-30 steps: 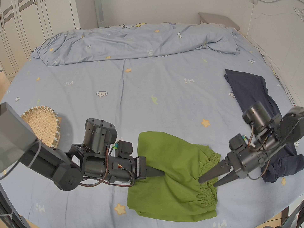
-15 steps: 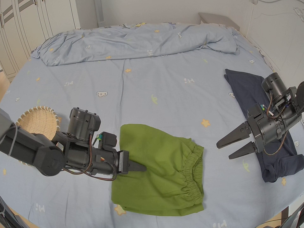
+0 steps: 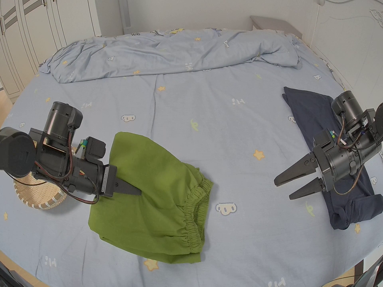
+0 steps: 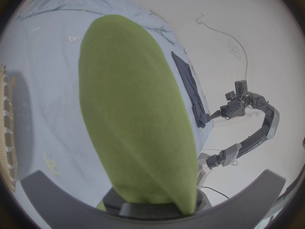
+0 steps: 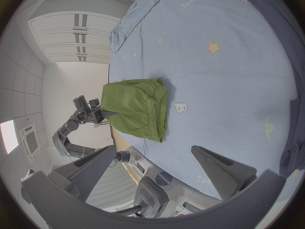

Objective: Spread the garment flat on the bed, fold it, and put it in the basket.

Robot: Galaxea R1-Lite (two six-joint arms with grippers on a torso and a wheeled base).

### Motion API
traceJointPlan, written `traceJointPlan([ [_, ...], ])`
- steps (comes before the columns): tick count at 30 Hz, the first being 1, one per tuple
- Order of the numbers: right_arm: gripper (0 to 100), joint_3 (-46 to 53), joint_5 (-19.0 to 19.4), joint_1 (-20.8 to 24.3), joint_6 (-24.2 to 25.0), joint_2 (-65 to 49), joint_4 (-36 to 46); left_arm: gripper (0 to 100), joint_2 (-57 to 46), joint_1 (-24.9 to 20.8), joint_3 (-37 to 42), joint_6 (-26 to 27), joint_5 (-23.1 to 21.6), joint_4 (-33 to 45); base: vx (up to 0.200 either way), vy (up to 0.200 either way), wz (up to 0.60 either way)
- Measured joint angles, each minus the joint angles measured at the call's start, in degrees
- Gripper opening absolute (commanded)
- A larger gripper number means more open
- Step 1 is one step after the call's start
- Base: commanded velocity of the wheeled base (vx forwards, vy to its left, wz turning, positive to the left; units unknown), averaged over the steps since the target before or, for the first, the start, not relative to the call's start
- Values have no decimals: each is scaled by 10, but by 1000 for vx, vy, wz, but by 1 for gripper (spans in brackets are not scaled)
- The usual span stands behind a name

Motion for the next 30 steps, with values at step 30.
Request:
traceJointPlan([
  [30,100,-5,0,-18,1,-17,0,0,-21,-11,-3,1,0,4,0,200,0],
])
